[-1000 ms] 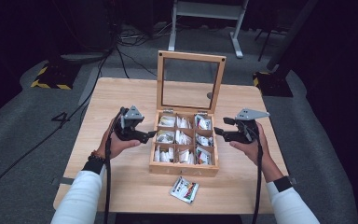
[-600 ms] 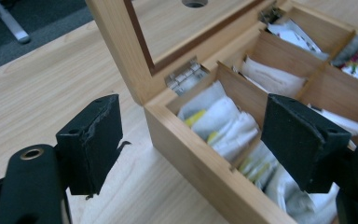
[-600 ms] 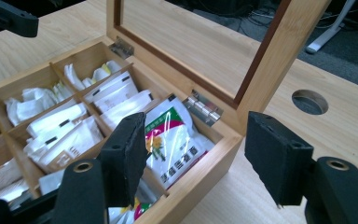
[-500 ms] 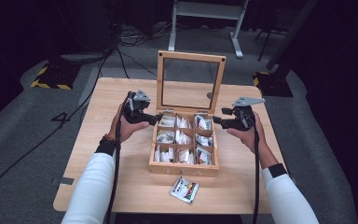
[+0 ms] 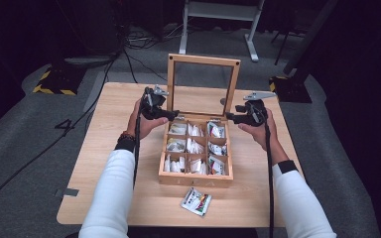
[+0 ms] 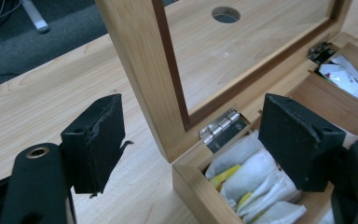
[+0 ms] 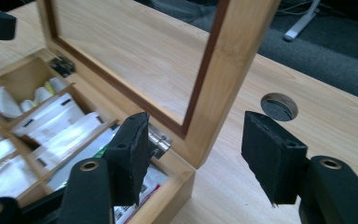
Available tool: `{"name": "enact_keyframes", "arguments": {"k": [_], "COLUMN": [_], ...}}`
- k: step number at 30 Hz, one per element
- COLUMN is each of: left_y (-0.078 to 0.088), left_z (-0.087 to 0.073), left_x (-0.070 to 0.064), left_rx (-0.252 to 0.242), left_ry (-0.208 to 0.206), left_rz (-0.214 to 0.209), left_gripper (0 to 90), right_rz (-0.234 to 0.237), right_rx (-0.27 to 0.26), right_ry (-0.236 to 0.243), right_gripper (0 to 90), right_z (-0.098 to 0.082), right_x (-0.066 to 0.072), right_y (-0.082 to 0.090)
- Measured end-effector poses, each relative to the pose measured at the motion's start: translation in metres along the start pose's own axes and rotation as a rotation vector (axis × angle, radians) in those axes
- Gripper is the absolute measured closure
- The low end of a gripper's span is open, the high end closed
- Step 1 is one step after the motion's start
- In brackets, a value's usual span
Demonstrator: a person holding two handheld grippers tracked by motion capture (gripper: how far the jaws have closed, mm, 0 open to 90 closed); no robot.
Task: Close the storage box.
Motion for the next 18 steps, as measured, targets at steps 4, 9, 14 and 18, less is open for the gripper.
{"name": "enact_keyframes", "arguments": {"k": [4,9,14,18], "left_y": [-0.007,-0.015,-0.020,-0.023], "left_z": [0.002,0.002,-0.001,0.000], "left_x": [0.002,0.006,0.016,0.014], "left_rx": [0.010,0.042,0.056,0.056], "left_ry": [0.018,0.028,0.079,0.062], "left_rz": [0.016,0.039,0.053,0.053], "left_gripper": [23.2,23.8,24.8,27.3], "right_rz": [-0.015,-0.010,-0.005,-0.019], "right_rx": [0.017,0.036,0.024,0.042], "right_ry": [-0.020,-0.023,-0.072,-0.072], "right_gripper": [42.2,43.1,45.9,46.2], "right_z": [0.002,0.004,0.004,0.001], "right_x": [-0.006,-0.002,-0.005,-0.009], "right_y": [-0.013,-0.025,-0.032,-0.036]}}
Point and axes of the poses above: each handheld gripper's, and its own axes: y roughly backward along the jaws, z roughly out of its top, x roughly to its left, the point moved 5 cm from there along -y, roughly forward along the jaws, and after that the axes turned 2 degrees about -x, right-handed, at the moved point
